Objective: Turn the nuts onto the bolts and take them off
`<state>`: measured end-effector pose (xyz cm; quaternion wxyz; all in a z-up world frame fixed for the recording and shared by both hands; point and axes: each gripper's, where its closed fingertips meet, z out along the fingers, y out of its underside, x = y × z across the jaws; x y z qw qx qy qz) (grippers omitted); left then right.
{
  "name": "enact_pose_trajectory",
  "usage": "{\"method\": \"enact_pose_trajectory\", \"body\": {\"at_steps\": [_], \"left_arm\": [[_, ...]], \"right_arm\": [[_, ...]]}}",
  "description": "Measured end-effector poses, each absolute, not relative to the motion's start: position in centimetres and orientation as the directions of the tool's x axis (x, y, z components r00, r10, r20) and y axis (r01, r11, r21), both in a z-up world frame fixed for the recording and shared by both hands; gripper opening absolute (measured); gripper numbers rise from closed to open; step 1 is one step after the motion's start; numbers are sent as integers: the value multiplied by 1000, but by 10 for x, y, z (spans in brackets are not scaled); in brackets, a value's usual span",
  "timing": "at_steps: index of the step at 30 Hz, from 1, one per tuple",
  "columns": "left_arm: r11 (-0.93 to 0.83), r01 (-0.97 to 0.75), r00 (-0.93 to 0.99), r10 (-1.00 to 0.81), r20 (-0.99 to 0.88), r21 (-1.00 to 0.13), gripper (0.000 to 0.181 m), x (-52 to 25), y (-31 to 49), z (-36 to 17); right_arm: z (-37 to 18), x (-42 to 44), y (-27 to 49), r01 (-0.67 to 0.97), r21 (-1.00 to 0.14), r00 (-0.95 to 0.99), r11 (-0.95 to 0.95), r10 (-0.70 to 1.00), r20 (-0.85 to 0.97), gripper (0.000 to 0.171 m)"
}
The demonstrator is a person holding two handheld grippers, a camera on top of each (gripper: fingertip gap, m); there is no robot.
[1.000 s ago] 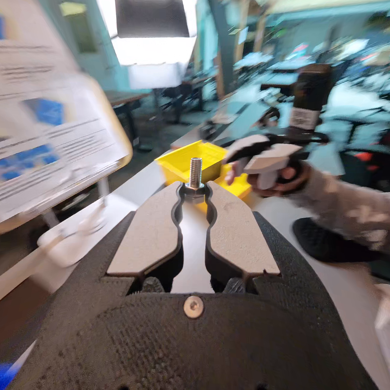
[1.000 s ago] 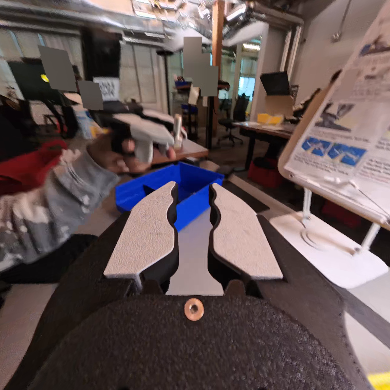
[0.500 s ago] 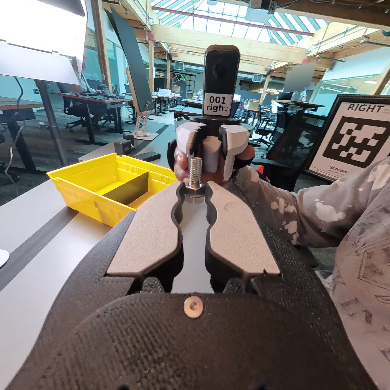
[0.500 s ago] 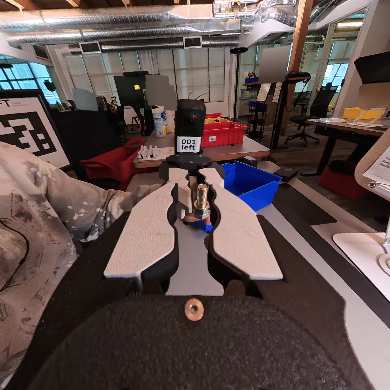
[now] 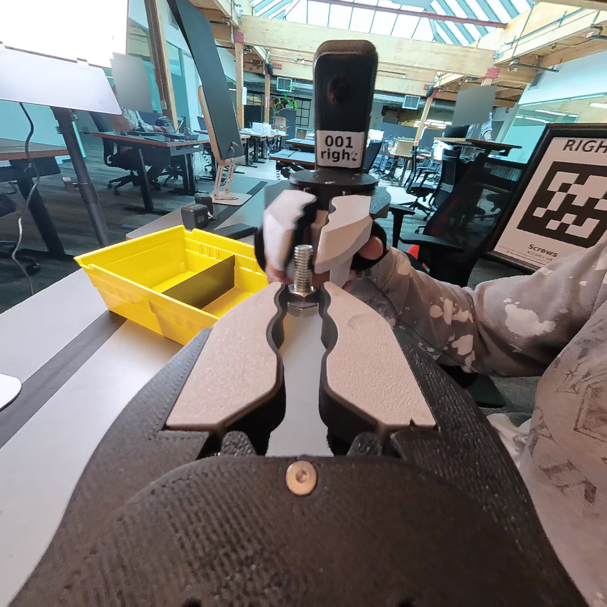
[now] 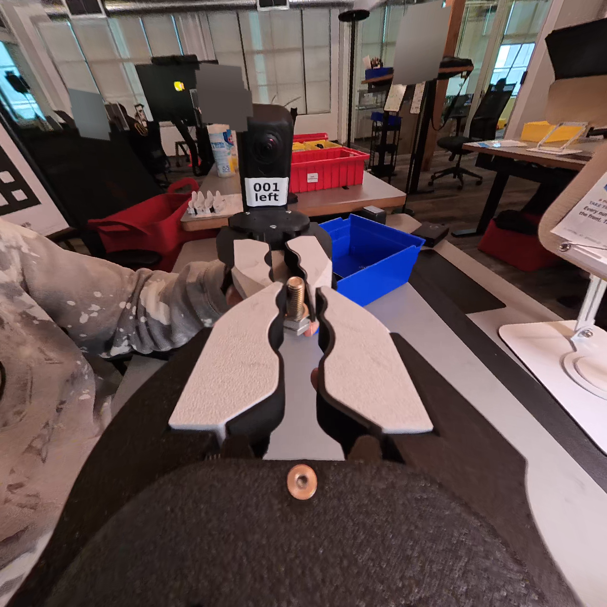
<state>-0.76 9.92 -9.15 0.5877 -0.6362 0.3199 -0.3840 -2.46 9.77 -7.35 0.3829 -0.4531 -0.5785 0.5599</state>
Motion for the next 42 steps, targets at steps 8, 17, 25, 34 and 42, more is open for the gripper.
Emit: {"method": "enact_pose_trajectory", "body": {"at_steps": [8, 17, 25, 34, 42], "left_arm": [[-87, 20, 443, -892, 87, -996, 37, -4, 89, -93], [-142, 118, 342, -923, 175, -983, 24, 4, 82, -88], [-114, 145, 383, -909, 162, -983, 19, 3, 87, -85], [-82, 215, 424, -890, 168, -973, 18, 0, 94, -81], [-1, 305, 480, -863, 155, -952, 18, -4, 99, -74]], "right_arm": [[-63, -14, 89, 70, -997, -345, -27, 937, -50, 9], [-59, -12, 82, 36, -998, -409, -56, 910, -66, 9], [-56, -13, 86, 31, -999, -357, -39, 933, -48, 9], [-52, -17, 92, 25, -1000, -276, -14, 961, -20, 9], [-45, -17, 98, -25, -998, -251, -57, 967, -49, 11]]}}
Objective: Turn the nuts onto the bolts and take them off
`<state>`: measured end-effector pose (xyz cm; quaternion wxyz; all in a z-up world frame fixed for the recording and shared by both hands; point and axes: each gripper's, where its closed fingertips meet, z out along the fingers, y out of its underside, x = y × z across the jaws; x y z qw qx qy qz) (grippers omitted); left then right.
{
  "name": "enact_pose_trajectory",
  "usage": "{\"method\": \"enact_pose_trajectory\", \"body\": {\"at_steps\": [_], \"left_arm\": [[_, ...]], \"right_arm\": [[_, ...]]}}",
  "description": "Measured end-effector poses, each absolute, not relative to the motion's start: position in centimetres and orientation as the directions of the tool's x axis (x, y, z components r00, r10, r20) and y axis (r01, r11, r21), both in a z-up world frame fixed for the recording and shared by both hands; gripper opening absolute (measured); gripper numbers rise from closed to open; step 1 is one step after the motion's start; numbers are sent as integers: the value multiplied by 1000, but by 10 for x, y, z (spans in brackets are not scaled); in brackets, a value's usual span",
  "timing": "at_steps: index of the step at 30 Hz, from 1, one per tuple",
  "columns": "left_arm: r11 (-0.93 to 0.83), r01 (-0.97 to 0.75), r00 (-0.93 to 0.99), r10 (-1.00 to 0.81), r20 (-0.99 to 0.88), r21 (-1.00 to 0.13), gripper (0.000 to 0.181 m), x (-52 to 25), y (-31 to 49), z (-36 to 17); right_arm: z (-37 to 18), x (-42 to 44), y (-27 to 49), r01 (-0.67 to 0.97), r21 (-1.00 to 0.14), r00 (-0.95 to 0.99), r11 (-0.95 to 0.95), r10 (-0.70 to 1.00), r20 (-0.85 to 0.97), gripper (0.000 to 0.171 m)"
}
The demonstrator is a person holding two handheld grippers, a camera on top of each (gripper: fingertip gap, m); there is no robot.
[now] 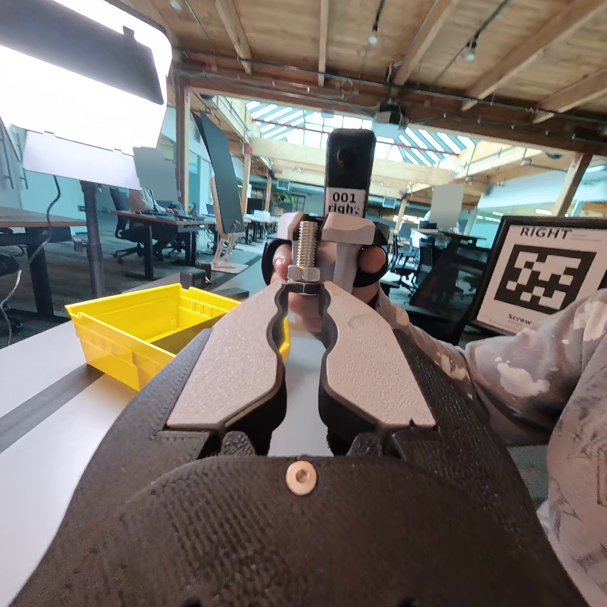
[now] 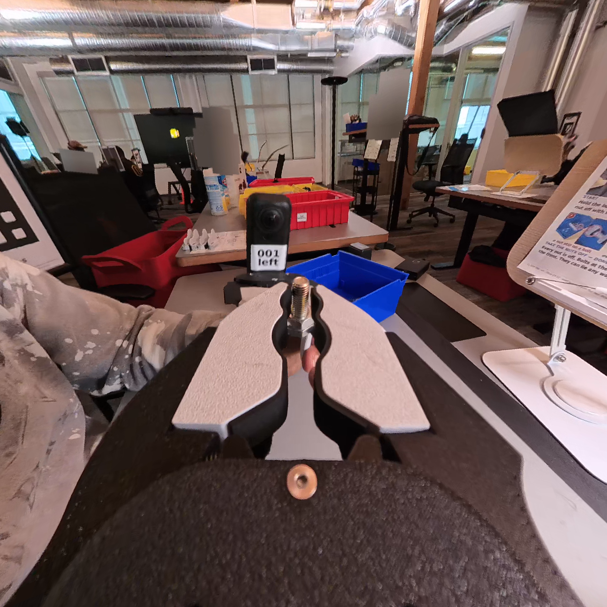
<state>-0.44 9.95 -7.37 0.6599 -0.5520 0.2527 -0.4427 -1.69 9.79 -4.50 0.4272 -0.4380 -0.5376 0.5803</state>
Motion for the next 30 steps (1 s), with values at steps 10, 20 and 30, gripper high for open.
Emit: {"method": "enact_pose_trajectory", "body": {"at_steps": [10, 20, 30], "left_arm": [[55, 382, 499, -852, 156, -922, 18, -9, 96, -62], [75, 390, 490, -861, 138, -918, 18, -11, 91, -58], [86, 377, 493, -862, 122, -922, 18, -11, 89, -54]], "right_arm": [[-51, -23, 100, -26, -998, -252, -60, 966, -52, 30], [-44, -18, 96, -60, -996, -273, -66, 961, -47, 30], [-40, -15, 103, -85, -995, -229, -58, 973, -37, 24]]}}
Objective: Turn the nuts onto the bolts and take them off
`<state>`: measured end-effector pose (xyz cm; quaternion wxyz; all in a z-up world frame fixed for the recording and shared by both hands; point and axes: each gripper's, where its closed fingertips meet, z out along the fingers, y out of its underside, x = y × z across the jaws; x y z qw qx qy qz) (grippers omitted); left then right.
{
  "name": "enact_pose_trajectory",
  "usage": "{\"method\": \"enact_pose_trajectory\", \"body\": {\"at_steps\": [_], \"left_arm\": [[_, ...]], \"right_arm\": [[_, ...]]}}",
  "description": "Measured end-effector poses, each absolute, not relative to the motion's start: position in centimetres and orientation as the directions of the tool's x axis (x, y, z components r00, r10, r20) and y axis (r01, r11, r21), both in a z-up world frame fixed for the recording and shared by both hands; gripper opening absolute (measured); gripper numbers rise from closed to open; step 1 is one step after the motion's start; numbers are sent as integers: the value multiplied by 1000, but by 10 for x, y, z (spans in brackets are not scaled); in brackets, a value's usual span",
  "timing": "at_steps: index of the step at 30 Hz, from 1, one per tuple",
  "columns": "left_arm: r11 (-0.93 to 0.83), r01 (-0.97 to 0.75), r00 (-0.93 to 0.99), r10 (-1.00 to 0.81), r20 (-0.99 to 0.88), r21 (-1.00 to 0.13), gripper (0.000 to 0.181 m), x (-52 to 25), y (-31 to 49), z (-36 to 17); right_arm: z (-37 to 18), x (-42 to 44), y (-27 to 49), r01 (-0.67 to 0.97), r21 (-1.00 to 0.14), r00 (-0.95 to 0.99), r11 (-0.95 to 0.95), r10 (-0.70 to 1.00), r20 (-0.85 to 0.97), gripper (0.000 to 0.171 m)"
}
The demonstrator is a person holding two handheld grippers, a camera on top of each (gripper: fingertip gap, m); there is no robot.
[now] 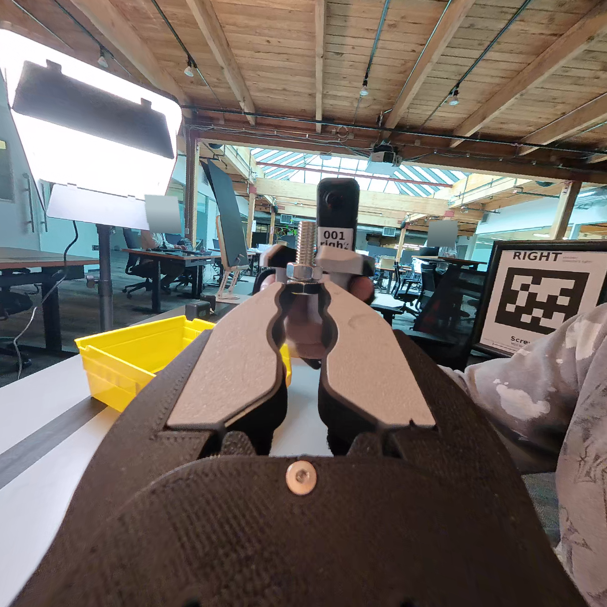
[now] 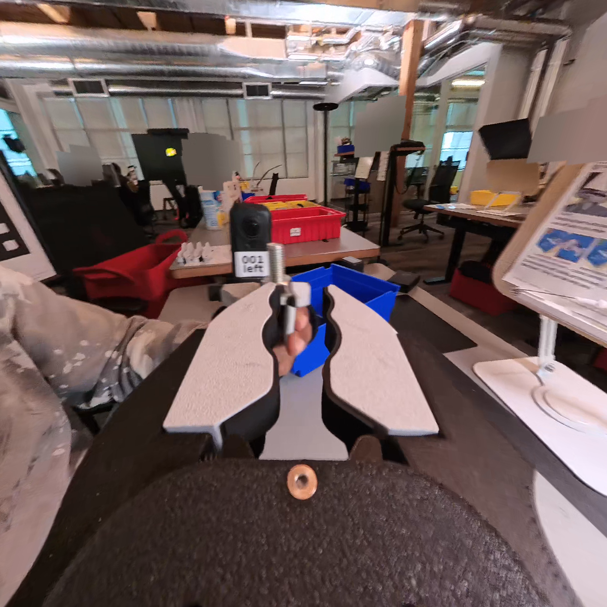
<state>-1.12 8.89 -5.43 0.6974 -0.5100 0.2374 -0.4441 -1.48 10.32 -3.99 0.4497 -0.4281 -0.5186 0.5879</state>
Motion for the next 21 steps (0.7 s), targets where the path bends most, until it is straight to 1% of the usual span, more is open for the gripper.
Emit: {"method": "enact_pose_trajectory", "body": {"at_steps": [1, 4, 5, 6, 7, 8, 13, 16, 17, 18, 19, 20, 21], "left_arm": [[83, 375, 492, -862, 123, -923, 18, -10, 90, -56], [77, 379, 490, -862, 130, -922, 18, -8, 89, -56], [80, 391, 492, -860, 135, -917, 17, -12, 90, -55], [82, 409, 474, -870, 134, -909, 17, -14, 87, -53], [81, 412, 475, -869, 138, -908, 17, -16, 87, -51], [98, 402, 493, -861, 125, -911, 17, -17, 87, -49], [102, 370, 520, -846, 115, -924, 18, -14, 91, -54], [102, 365, 525, -843, 115, -925, 18, -12, 91, -54], [105, 370, 531, -839, 117, -923, 18, -15, 91, -54], [110, 381, 511, -853, 109, -918, 17, -16, 88, -51], [110, 378, 517, -849, 111, -919, 17, -18, 89, -50], [123, 371, 528, -843, 100, -920, 18, -19, 88, -49], [128, 367, 532, -841, 95, -921, 18, -19, 88, -49]], "right_arm": [[-42, -19, 94, -67, -996, -259, -51, 965, -32, 29], [-47, -25, 90, -56, -997, -267, -46, 963, -30, 30], [-47, -23, 93, -55, -995, -277, -79, 959, -61, 28], [-46, -21, 107, -59, -992, -221, -112, 970, -97, 8], [-45, -18, 121, -86, -991, -156, -101, 984, -86, 9], [-44, -14, 125, -99, -991, -141, -88, 987, -74, 9], [-41, -22, 96, -81, -995, -230, -60, 972, -40, 29], [-44, -27, 94, -74, -995, -231, -64, 972, -45, 35], [-45, -25, 98, -77, -994, -231, -82, 971, -63, 34], [-44, -22, 113, -88, -989, -173, -116, 980, -100, 10], [-40, -18, 126, -134, -984, -121, -121, 987, -105, 8], [-37, -13, 129, -156, -980, -121, -126, 987, -107, 8], [-37, -11, 128, -150, -980, -139, -134, 984, -114, 13]]}}
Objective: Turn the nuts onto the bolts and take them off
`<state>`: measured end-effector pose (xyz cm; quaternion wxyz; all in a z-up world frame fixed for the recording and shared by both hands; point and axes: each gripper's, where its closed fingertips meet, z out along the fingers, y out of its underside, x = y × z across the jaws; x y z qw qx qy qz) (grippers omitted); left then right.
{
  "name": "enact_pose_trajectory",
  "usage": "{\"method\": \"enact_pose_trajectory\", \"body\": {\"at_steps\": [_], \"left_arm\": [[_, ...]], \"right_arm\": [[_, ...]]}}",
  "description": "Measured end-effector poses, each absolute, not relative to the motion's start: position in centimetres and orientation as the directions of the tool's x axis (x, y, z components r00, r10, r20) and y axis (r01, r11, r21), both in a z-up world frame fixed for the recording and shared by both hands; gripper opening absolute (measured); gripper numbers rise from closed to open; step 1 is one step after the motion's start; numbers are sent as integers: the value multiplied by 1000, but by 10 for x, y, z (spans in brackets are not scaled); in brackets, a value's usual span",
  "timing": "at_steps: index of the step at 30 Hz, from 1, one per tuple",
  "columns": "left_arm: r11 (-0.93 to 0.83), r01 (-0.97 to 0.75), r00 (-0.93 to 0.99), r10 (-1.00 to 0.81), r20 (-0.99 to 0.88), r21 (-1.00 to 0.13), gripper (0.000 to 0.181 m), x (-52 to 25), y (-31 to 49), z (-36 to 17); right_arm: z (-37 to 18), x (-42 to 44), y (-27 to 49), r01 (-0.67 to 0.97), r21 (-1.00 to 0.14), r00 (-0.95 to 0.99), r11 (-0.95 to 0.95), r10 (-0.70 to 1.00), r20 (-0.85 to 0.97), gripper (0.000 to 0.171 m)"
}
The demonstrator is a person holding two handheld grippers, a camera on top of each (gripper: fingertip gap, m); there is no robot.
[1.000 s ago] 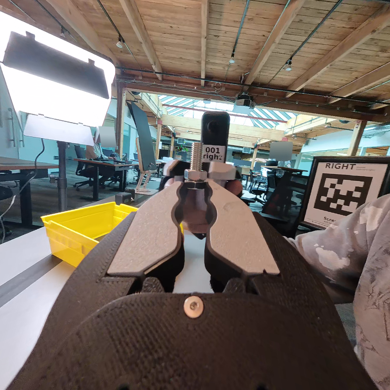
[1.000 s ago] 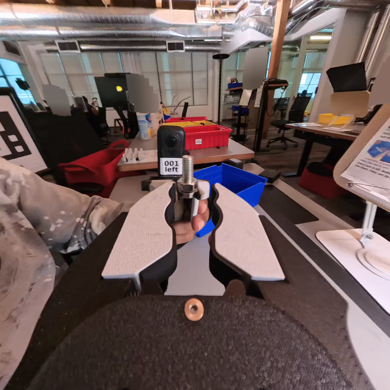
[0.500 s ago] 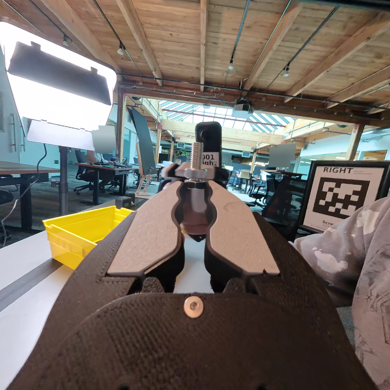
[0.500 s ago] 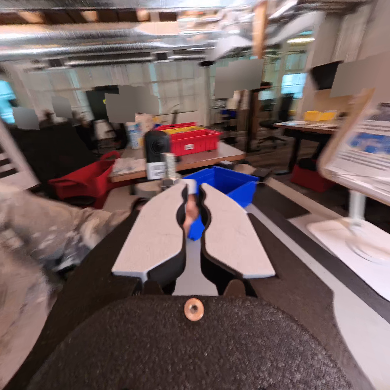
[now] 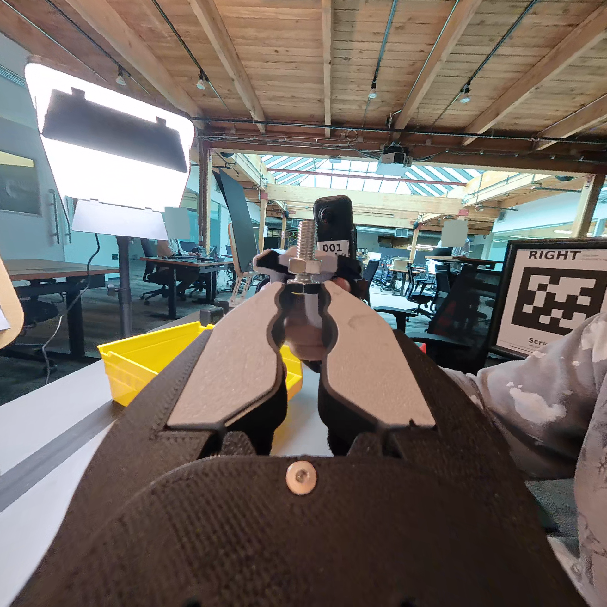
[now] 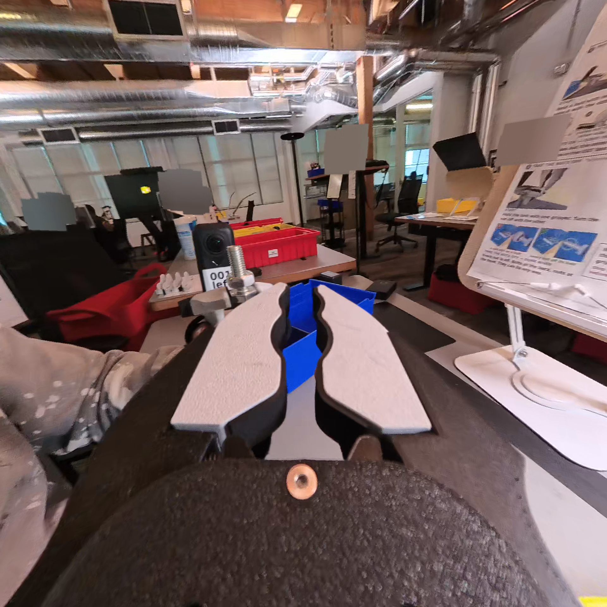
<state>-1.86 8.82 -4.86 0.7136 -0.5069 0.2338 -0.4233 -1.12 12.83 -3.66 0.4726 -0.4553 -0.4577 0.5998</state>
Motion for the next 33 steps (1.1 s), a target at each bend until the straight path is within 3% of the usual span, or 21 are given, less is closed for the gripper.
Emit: {"method": "enact_pose_trajectory", "body": {"at_steps": [6, 8, 9, 10, 11, 16, 20, 22, 32, 33], "left_arm": [[109, 357, 534, -839, 107, -928, 18, -14, 91, -55], [115, 345, 555, -825, 104, -932, 18, -15, 92, -55], [120, 359, 546, -832, 104, -926, 18, -17, 91, -54], [112, 378, 523, -845, 112, -919, 18, -19, 89, -51], [114, 377, 528, -842, 112, -919, 18, -20, 89, -50], [119, 359, 560, -821, 111, -926, 18, -20, 93, -52], [111, 353, 567, -816, 117, -929, 18, -17, 95, -55], [111, 375, 540, -833, 120, -920, 18, -20, 91, -51], [106, 360, 560, -819, 123, -927, 18, -17, 94, -54], [111, 369, 542, -832, 117, -923, 18, -18, 92, -52]], "right_arm": [[-41, -27, 90, -86, -992, -247, -88, 967, -64, 33], [-42, -27, 95, -94, -993, -215, -73, 975, -51, 32], [-42, -25, 101, -93, -991, -208, -94, 975, -73, 27], [-41, -22, 117, -116, -987, -133, -114, 986, -99, 10], [-38, -16, 128, -151, -982, -93, -114, 991, -101, 9], [-35, -18, 108, -122, -989, -173, -89, 983, -68, 29], [-43, -28, 100, -90, -994, -165, -57, 985, -42, 36], [-43, -22, 127, -111, -989, -60, -102, 994, -96, 13], [-41, -28, 100, -104, -991, -169, -84, 983, -65, 36], [-40, -26, 110, -112, -988, -134, -104, 987, -88, 22]]}}
